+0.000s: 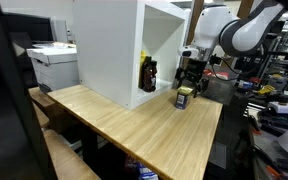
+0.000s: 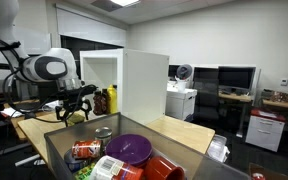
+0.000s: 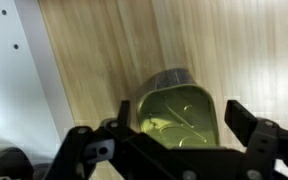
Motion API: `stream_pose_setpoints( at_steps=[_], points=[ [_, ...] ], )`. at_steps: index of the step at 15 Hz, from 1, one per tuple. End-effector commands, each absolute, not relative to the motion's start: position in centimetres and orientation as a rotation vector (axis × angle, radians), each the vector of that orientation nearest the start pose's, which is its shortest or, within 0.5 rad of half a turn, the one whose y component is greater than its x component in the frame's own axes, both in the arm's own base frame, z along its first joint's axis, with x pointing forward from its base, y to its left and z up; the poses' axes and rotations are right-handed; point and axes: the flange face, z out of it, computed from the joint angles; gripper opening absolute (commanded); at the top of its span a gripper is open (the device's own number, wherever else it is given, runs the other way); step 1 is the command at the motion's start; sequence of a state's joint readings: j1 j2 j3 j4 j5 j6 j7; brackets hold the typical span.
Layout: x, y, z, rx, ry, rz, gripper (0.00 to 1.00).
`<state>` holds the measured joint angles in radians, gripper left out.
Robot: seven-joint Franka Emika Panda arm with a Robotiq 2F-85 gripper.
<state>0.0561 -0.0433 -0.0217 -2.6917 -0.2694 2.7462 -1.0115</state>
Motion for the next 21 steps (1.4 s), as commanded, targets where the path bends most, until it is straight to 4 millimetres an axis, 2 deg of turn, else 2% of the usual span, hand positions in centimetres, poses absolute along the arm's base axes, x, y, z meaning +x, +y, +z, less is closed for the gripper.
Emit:
stream_pose_setpoints(
  at_steps=[1,6,8,13,21],
  points=[
    [41.9,2.3,24.7,-2.588,-1.991,-0.079,0.69],
    [41.9,2.2,25.4,-2.625,-1.938,-0.091,0.39],
    [41.9,2.2,25.6,-2.639,-1.912,-0.095,0.32],
    [42.4,2.0,26.7,-2.671,-1.9,-0.125,0.32],
    [45.5,1.9,29.2,-2.712,-1.904,-0.165,0.32]
  ],
)
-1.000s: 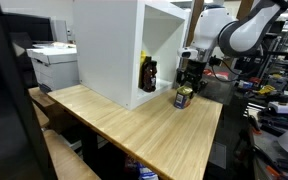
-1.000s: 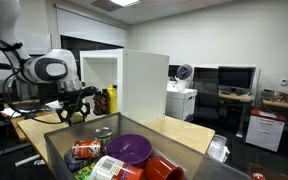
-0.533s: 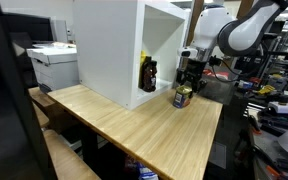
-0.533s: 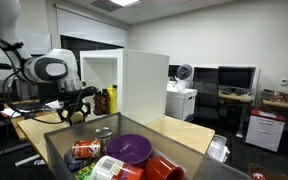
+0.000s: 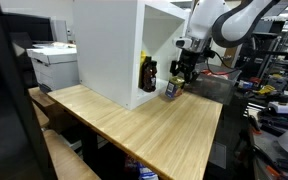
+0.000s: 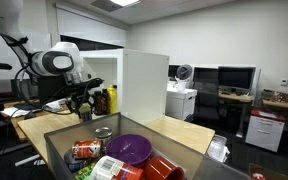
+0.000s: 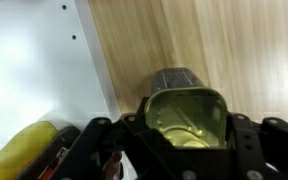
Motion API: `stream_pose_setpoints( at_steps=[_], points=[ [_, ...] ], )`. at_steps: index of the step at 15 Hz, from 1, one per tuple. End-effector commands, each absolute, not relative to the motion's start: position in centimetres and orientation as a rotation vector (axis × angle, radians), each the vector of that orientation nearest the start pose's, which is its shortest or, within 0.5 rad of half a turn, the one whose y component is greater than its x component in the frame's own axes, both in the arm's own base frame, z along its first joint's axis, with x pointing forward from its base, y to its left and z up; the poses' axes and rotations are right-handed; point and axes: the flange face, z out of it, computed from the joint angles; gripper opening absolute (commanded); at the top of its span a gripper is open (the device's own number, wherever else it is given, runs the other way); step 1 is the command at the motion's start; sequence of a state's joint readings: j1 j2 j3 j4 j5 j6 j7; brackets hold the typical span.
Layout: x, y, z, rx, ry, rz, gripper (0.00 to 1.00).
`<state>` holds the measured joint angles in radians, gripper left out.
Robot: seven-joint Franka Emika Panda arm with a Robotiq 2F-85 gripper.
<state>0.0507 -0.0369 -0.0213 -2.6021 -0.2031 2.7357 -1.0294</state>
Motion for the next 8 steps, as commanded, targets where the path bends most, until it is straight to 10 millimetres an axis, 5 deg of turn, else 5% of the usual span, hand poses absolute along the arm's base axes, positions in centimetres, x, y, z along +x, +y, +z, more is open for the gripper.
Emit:
stream_pose_setpoints(
  at_steps=[1,8],
  points=[
    [46.4,1.3,30.0,-2.747,-1.903,-0.209,0.32],
    [47.9,-0.2,32.1,-2.868,-1.896,-0.377,0.32]
  ],
)
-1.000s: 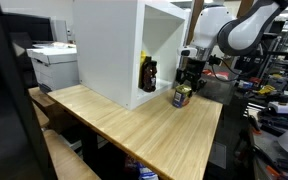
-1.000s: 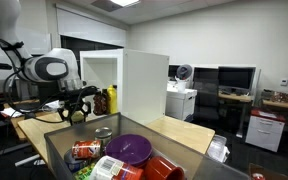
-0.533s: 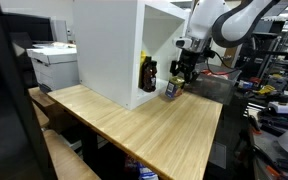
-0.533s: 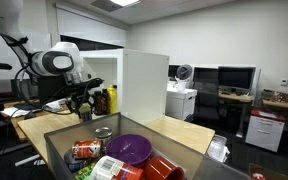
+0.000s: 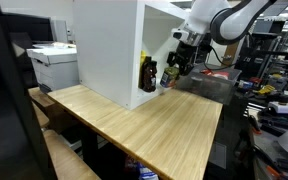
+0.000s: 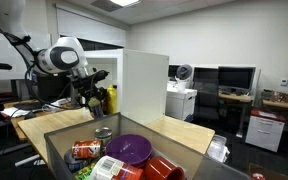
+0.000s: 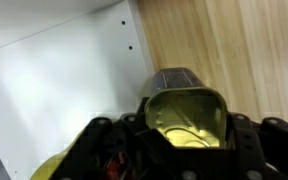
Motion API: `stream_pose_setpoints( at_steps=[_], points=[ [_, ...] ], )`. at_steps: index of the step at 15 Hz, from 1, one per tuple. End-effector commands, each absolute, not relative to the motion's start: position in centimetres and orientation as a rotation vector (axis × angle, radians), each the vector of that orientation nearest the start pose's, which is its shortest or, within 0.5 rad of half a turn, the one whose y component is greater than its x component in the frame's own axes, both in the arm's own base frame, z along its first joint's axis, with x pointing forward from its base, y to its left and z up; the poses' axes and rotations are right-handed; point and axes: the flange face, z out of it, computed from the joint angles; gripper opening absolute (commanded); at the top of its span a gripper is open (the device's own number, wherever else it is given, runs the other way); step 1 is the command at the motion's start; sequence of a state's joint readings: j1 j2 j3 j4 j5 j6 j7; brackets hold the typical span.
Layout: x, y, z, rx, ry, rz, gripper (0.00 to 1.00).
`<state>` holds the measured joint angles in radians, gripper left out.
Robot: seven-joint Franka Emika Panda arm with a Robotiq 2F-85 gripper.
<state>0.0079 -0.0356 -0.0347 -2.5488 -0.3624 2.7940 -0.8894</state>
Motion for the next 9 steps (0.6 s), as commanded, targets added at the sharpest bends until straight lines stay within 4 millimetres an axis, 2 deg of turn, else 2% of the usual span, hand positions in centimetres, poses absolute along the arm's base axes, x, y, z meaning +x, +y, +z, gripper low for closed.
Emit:
stream_pose_setpoints(
  at_steps=[1,5,9],
  points=[
    [48.01,-0.37,32.13,-2.88,-1.894,-0.388,0.32],
    [47.98,-0.75,32.29,-2.9,-1.911,-0.463,0.32],
    [48.39,-0.65,31.67,-2.891,-1.961,-0.468,0.32]
  ],
)
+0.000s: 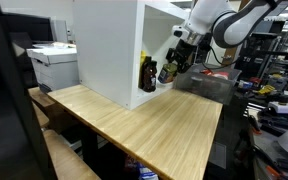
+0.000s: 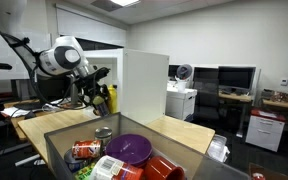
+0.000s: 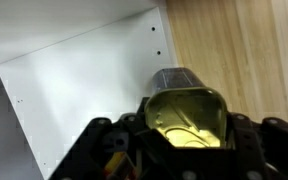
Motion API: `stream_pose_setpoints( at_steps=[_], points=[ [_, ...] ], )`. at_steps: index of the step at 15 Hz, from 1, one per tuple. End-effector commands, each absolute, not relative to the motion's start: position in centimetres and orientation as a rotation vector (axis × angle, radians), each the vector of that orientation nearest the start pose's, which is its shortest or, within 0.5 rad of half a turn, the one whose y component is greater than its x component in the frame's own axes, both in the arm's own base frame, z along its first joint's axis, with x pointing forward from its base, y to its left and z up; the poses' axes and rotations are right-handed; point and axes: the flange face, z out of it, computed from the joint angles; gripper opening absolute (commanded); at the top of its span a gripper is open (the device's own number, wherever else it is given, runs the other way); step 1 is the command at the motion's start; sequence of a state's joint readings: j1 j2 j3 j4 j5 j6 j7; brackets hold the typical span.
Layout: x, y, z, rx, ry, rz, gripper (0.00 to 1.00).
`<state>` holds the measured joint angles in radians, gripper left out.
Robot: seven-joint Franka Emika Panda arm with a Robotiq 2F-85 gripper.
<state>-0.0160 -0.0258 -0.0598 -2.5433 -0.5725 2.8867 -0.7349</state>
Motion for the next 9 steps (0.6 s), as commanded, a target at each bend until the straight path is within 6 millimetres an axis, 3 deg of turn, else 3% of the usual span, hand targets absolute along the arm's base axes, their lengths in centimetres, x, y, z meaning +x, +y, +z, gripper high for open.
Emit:
stream_pose_setpoints(
  at_steps=[1,9],
  points=[
    [48.4,-0.6,31.5,-2.889,-1.965,-0.469,0.32],
    [51.4,-0.9,29.9,-2.895,-1.97,-0.401,0.32]
  ],
)
